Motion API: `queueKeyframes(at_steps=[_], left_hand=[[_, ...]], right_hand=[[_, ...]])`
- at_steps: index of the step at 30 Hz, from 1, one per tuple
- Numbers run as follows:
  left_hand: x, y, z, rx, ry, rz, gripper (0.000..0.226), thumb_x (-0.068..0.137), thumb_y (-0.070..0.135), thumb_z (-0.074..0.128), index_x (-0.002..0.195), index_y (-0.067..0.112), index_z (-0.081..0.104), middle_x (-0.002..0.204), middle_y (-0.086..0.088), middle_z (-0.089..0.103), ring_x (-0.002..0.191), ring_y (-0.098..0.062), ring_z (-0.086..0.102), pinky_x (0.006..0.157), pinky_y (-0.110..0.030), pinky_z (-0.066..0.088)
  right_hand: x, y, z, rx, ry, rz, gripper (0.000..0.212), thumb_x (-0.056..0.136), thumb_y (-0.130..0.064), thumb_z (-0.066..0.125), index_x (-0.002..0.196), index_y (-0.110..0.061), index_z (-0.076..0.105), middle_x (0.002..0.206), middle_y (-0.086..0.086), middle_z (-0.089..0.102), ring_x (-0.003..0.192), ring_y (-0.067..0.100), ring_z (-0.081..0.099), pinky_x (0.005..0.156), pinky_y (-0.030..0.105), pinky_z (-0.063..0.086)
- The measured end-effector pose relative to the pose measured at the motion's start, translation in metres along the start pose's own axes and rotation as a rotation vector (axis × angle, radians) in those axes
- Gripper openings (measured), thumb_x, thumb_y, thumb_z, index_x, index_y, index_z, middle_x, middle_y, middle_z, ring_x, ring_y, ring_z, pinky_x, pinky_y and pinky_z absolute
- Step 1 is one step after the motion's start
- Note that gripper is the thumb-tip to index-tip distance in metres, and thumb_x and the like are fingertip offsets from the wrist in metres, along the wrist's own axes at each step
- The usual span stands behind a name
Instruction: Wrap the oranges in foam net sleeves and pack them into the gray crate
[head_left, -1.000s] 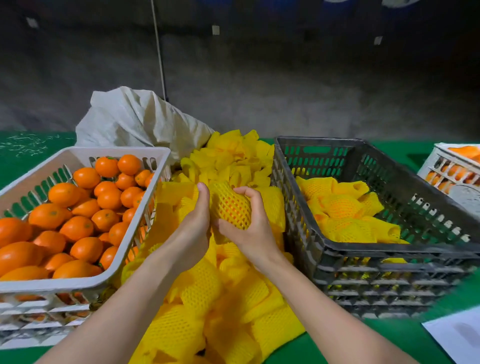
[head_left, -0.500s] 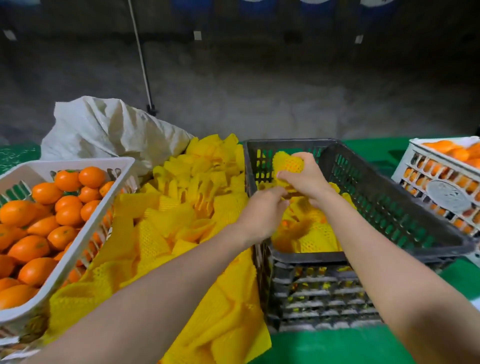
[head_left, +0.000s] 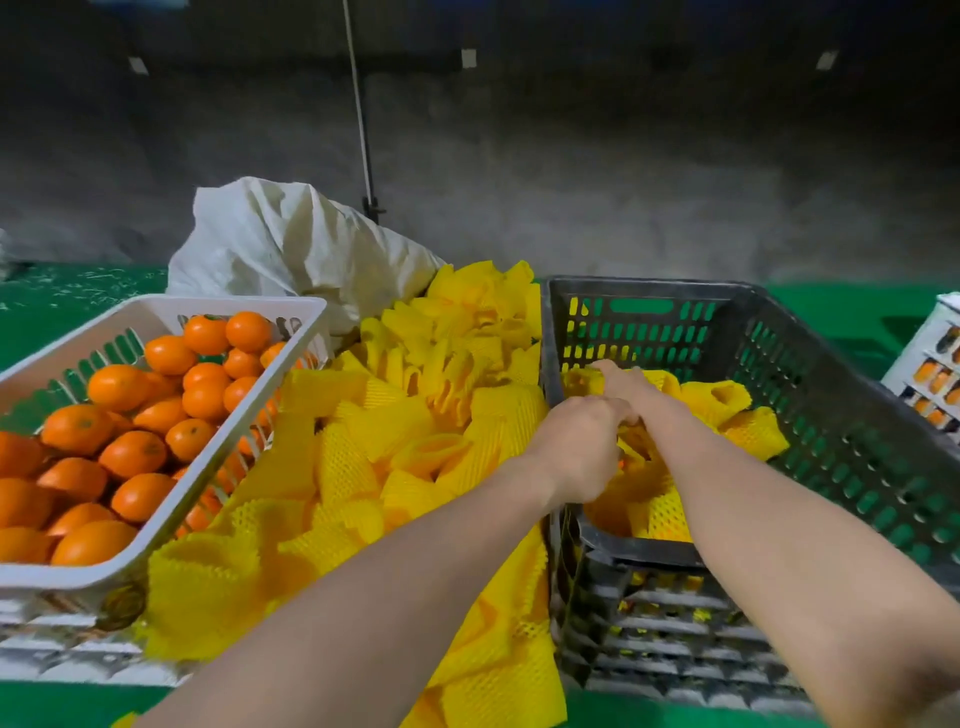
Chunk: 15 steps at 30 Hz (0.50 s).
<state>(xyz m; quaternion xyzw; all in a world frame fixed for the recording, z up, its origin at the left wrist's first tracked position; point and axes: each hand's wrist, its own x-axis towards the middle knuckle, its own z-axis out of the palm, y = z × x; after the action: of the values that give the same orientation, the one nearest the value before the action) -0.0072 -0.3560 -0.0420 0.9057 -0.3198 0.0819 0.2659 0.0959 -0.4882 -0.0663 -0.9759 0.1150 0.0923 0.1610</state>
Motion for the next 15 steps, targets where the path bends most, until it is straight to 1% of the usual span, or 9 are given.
queueKeyframes(at_steps=[2,3,4,6,8,9,10,12,15], left_hand=[[-0.007,0.002,-0.004,-0.121,0.061,-0.026,0.032,0.088,0.003,0.060,0.119,0.009,0.062,0.115,-0.011,0.062,0.103,-0.025,0.057,0.089,-0.032,0.046],[-0.011,0.001,-0.006,-0.198,0.110,-0.043,0.029,0.089,0.002,0.058,0.117,0.007,0.063,0.116,-0.011,0.061,0.104,-0.024,0.056,0.090,-0.029,0.045],[-0.017,-0.001,-0.010,-0.261,0.170,-0.063,0.027,0.090,0.002,0.057,0.116,0.006,0.064,0.116,-0.012,0.060,0.104,-0.023,0.055,0.090,-0.024,0.044],[-0.030,-0.012,-0.021,-0.334,0.276,-0.130,0.024,0.090,0.003,0.058,0.112,0.004,0.065,0.115,-0.011,0.062,0.104,-0.020,0.057,0.081,-0.009,0.039],[-0.041,-0.033,-0.038,-0.376,0.359,-0.237,0.021,0.090,0.004,0.059,0.109,0.003,0.067,0.111,-0.010,0.066,0.100,-0.019,0.060,0.074,-0.006,0.037],[-0.046,-0.045,-0.048,-0.382,0.398,-0.288,0.020,0.090,0.003,0.059,0.108,0.002,0.067,0.109,-0.010,0.068,0.098,-0.017,0.061,0.072,-0.007,0.037],[-0.050,-0.059,-0.059,-0.383,0.430,-0.335,0.020,0.090,0.001,0.059,0.108,0.001,0.067,0.107,-0.011,0.068,0.096,-0.016,0.061,0.071,-0.006,0.037],[-0.063,-0.085,-0.080,-0.379,0.473,-0.423,0.020,0.090,0.000,0.059,0.107,0.000,0.067,0.104,-0.012,0.069,0.095,-0.016,0.061,0.074,-0.009,0.041],[-0.090,-0.118,-0.100,-0.358,0.479,-0.533,0.018,0.091,0.004,0.059,0.107,0.003,0.067,0.106,-0.012,0.069,0.101,-0.021,0.063,0.084,-0.028,0.049]], right_hand=[[-0.005,-0.003,-0.005,-0.047,0.027,0.001,0.064,0.092,-0.015,0.053,0.147,-0.027,0.022,0.150,0.025,0.015,0.133,0.045,0.029,0.105,0.047,0.035],[-0.011,-0.006,-0.010,-0.055,0.074,-0.031,0.063,0.091,-0.019,0.056,0.146,-0.024,0.026,0.149,0.023,0.019,0.134,0.044,0.029,0.106,0.048,0.034],[-0.018,-0.011,-0.015,-0.037,0.164,-0.096,0.062,0.089,-0.023,0.059,0.144,-0.020,0.030,0.148,0.022,0.025,0.134,0.041,0.030,0.107,0.048,0.033],[-0.039,-0.027,-0.026,0.096,0.418,-0.262,0.053,0.088,-0.026,0.062,0.135,-0.011,0.044,0.139,0.018,0.042,0.129,0.035,0.040,0.104,0.042,0.034],[-0.067,-0.055,-0.035,0.213,0.632,-0.435,0.038,0.088,-0.020,0.061,0.122,-0.005,0.055,0.125,0.017,0.056,0.118,0.032,0.050,0.098,0.037,0.035],[-0.081,-0.073,-0.036,0.245,0.669,-0.527,0.032,0.087,-0.017,0.061,0.117,-0.004,0.058,0.119,0.016,0.060,0.113,0.032,0.053,0.095,0.036,0.036],[-0.093,-0.091,-0.032,0.252,0.658,-0.617,0.029,0.087,-0.015,0.061,0.114,-0.004,0.060,0.115,0.015,0.063,0.110,0.031,0.056,0.093,0.035,0.038],[-0.110,-0.126,-0.011,0.187,0.521,-0.716,0.029,0.087,-0.015,0.061,0.115,-0.009,0.060,0.117,0.012,0.063,0.111,0.029,0.056,0.091,0.034,0.040],[-0.116,-0.165,0.039,-0.090,0.235,-0.620,0.032,0.089,-0.013,0.054,0.121,-0.010,0.053,0.124,0.015,0.056,0.117,0.033,0.052,0.089,0.038,0.044]])
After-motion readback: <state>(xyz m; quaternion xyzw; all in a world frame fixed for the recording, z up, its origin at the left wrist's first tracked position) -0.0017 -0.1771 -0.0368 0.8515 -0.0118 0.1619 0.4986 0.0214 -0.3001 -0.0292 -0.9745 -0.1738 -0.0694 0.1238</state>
